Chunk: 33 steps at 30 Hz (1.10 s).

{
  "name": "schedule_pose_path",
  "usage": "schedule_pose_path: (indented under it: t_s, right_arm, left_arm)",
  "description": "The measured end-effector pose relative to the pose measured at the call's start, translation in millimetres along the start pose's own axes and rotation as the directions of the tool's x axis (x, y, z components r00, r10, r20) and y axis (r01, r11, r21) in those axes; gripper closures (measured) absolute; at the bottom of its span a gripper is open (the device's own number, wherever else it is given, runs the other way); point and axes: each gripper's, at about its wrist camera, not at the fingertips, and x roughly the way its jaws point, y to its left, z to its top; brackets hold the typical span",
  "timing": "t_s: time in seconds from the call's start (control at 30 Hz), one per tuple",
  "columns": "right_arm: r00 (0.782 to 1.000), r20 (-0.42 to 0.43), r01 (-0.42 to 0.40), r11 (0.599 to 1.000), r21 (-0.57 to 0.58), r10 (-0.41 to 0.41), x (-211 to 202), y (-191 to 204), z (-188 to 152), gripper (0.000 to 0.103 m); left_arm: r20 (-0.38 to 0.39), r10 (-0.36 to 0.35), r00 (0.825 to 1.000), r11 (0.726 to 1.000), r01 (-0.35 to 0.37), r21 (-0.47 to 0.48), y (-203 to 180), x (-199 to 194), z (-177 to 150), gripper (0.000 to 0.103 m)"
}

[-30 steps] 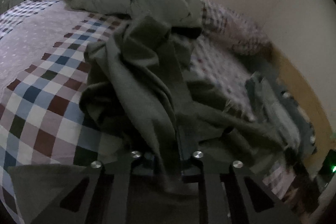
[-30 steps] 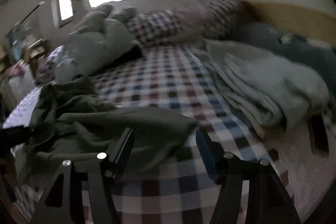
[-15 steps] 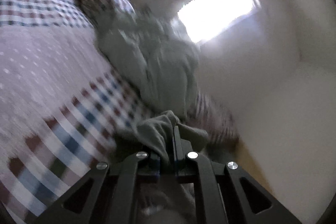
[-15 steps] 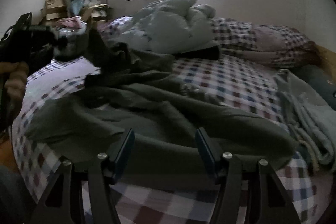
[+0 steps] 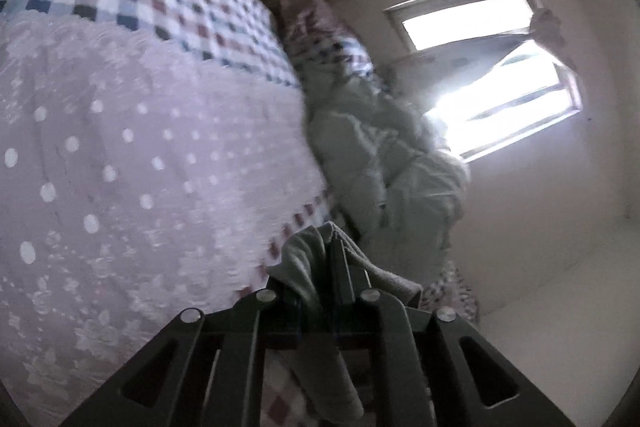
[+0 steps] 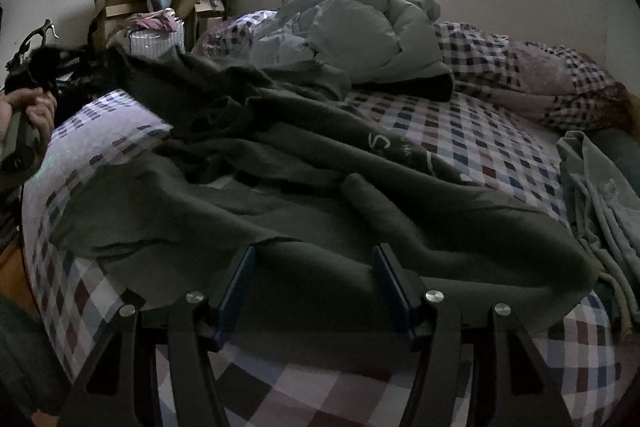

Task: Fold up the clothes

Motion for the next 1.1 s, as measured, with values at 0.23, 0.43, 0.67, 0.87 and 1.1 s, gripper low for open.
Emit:
schedule_pose_path:
  t_s: [0.23, 0.43, 0.67, 0.87, 1.1]
  right_arm:
    - [0.999, 0.046, 0.012, 0.999, 0.048, -0.014, -3, -10, 9, 0.039]
    - [0.993, 0.055, 0.103, 0.993, 0.062, -0.107, 0, -26, 16, 0.039]
    - [0.994, -0.011, 0.107, 0.988, 0.112, -0.107, 15, -42, 16, 0.039]
    - [0.994, -0.054, 0.105, 0.99, 0.09, -0.1, 25, -39, 12, 0.039]
    - [0.992, -0.079, 0.102, 0.991, 0.082, -0.096, 31, -37, 9, 0.039]
  left_arm:
    - [-0.11, 0.026, 0.994, 0.999, -0.03, -0.029, 10, 23, -7, 0.02]
    - [-0.161, 0.195, 0.968, 0.968, -0.163, 0.191, -14, 41, -21, 0.018]
    - [-0.1, 0.274, 0.956, 0.926, -0.235, 0.295, -31, 39, -23, 0.018]
    - [0.104, 0.314, 0.944, 0.788, -0.32, 0.526, -71, 22, -40, 0.018]
    - [0.257, 0.4, 0.88, 0.519, -0.449, 0.727, -90, 32, -70, 0.018]
